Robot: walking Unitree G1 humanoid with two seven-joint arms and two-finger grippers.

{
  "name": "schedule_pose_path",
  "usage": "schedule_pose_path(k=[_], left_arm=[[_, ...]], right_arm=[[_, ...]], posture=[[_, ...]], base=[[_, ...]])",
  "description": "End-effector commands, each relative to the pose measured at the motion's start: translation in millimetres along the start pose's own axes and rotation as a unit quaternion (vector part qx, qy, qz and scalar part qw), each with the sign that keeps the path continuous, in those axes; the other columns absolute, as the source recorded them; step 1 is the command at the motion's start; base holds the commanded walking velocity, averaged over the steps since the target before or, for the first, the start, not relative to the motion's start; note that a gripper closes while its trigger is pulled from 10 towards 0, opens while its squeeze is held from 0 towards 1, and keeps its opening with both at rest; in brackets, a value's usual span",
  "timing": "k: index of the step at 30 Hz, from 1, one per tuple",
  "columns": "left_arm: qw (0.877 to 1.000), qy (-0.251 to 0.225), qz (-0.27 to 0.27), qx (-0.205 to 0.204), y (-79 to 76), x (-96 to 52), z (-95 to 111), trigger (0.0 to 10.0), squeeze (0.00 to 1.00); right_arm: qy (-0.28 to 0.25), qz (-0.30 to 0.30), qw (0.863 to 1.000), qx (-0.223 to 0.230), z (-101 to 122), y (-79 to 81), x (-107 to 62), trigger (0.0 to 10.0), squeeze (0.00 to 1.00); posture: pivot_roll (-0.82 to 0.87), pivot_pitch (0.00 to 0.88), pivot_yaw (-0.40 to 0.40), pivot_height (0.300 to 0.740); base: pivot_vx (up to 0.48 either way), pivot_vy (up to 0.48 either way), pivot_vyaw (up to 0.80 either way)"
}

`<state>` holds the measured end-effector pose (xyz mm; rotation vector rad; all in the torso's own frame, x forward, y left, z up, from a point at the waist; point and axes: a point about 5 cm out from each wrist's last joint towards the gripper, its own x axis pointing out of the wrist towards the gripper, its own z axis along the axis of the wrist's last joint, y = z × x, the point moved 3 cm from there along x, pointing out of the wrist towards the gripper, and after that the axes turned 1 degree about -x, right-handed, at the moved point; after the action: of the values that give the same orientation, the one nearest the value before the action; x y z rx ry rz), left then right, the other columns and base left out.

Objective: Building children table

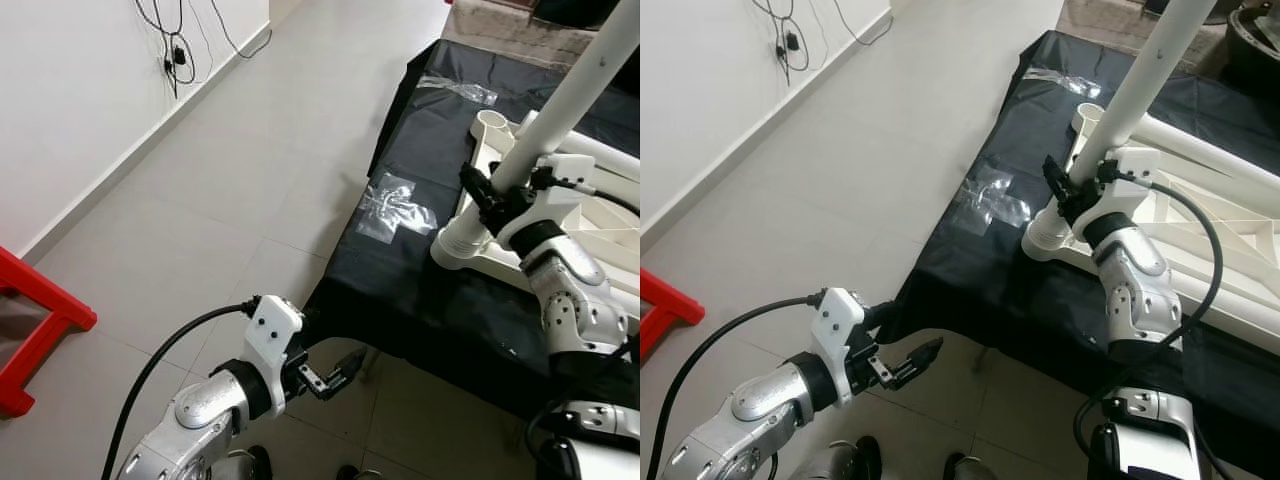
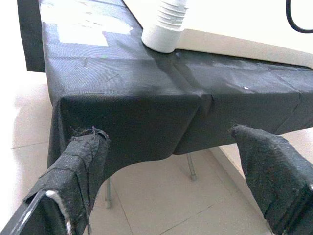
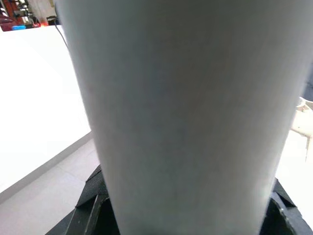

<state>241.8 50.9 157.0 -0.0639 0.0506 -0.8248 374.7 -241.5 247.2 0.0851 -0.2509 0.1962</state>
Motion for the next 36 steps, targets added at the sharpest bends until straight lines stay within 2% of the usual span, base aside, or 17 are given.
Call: schedule_pose_path(k=[1, 5, 11, 13, 14, 16, 18, 20, 23, 28, 30, 31, 32, 33, 34, 35, 36], left_arm=[[1.0, 0.014, -0.005, -0.004, -2.1, -1.1, -7.8, 10.0, 0.0], [1.0, 0.014, -0.004, -0.004, -1.8, -1.1, -7.6, 10.0, 0.0], [1.0, 0.015, -0.003, -0.005, -1.3, -1.1, -7.8, 10.0, 0.0], [1.0, 0.015, -0.004, -0.005, -0.9, -0.9, -8.0, 10.0, 0.0], [1.0, 0.015, -0.004, -0.005, -0.9, -0.9, -8.0, 10.0, 0.0], [1.0, 0.015, -0.005, -0.004, -0.6, -0.6, -8.2, 10.0, 0.0], [1.0, 0.016, -0.006, -0.004, -0.1, -0.3, -8.5, 10.0, 0.0], [1.0, 0.016, -0.006, -0.004, -0.1, -0.3, -8.5, 10.0, 0.0], [1.0, 0.016, -0.005, -0.003, 0.7, 0.1, -8.7, 10.0, 0.0], [1.0, 0.016, -0.005, -0.002, 0.5, 0.6, -8.8, 10.0, 0.0], [1.0, 0.016, -0.005, -0.002, 0.5, 0.6, -8.8, 10.0, 0.0], [1.0, 0.016, -0.005, -0.002, 0.0, 0.8, -8.9, 10.0, 0.0], [1.0, 0.016, -0.006, -0.002, -0.3, 0.9, -9.0, 10.0, 0.0], [1.0, 0.016, -0.006, -0.002, -0.5, 0.9, -9.1, 10.0, 0.0], [1.0, 0.016, -0.006, -0.002, -0.5, 0.9, -9.1, 10.0, 0.0], [1.0, 0.015, -0.006, -0.003, -0.6, 0.9, -9.1, 10.0, 0.0], [1.0, 0.015, -0.006, -0.003, -0.6, 0.9, -9.1, 10.0, 0.0]], right_arm=[[0.001, -0.004, 1.0, 0.012, -4.5, -1.7, -2.2, 0.0, 0.0], [0.0, -0.009, 1.0, 0.013, -6.6, -0.9, -3.9, 0.0, 0.0], [0.0, -0.083, 0.997, 0.008, -17.2, -3.0, -17.4, 0.0, 0.0], [0.004, -0.228, 0.973, -0.024, -25.3, -14.4, -38.2, 0.0, 0.0], [0.004, -0.228, 0.973, -0.024, -25.3, -14.4, -38.2, 0.0, 0.0], [0.011, -0.327, 0.944, -0.047, -29.0, -14.9, -55.4, 0.0, 0.0], [0.022, -0.387, 0.92, -0.05, -31.9, -6.9, -65.8, 0.0, 0.0], [0.022, -0.387, 0.92, -0.05, -31.9, -6.9, -65.8, 0.0, 0.0], [0.049, -0.461, 0.886, -0.019, -39.1, 16.6, -64.1, 0.0, 0.0], [0.058, -0.48, 0.875, 0.009, -41.3, 29.1, -55.9, 0.0, 0.0], [0.058, -0.48, 0.875, 0.009, -41.3, 29.1, -55.9, 0.0, 0.0], [0.059, -0.476, 0.877, 0.022, -41.3, 37.1, -50.1, 0.0, 0.0], [0.061, -0.471, 0.88, 0.03, -41.2, 44.5, -47.0, 4.3, 0.0], [0.059, -0.464, 0.883, 0.037, -40.8, 49.8, -44.7, 5.4, 0.0], [0.059, -0.464, 0.883, 0.037, -40.8, 49.8, -44.7, 5.4, 0.0], [0.053, -0.454, 0.889, 0.03, -38.5, 51.7, -43.8, 10.0, 0.0], [0.053, -0.454, 0.889, 0.03, -38.5, 51.7, -43.8, 10.0, 0.0]], posture=[[0.09, 0.226, -0.069, 0.74], [0.09, 0.228, -0.067, 0.74], [0.09, 0.228, -0.067, 0.74], [0.08, 0.229, -0.065, 0.74], [0.08, 0.229, -0.065, 0.74], [0.08, 0.228, -0.061, 0.74], [0.08, 0.229, -0.058, 0.74], [0.08, 0.229, -0.058, 0.74], [0.08, 0.227, -0.059, 0.74], [0.09, 0.225, -0.057, 0.74], [0.09, 0.225, -0.057, 0.74], [0.09, 0.223, -0.059, 0.74], [0.09, 0.223, -0.059, 0.74], [0.09, 0.223, -0.059, 0.74], [0.09, 0.223, -0.059, 0.74], [0.08, 0.219, -0.059, 0.74], [0.08, 0.219, -0.059, 0.74]], base=[[0.0, 0.0, 0.0], [0.0, 0.0, 0.0], [0.0, 0.0, 0.0], [0.0, 0.0, 0.0], [0.0, 0.0, 0.0], [0.0, 0.0, 0.0], [0.0, 0.0, 0.0], [0.0, 0.0, 0.0], [0.0, 0.0, 0.0], [0.0, 0.0, 0.0], [0.0, 0.0, 0.0], [0.0, 0.0, 0.0], [0.0, 0.0, 0.0], [0.0, 0.0, 0.0], [0.0, 0.0, 0.0], [0.0, 0.0, 0.0], [0.0, 0.0, 0.0]])
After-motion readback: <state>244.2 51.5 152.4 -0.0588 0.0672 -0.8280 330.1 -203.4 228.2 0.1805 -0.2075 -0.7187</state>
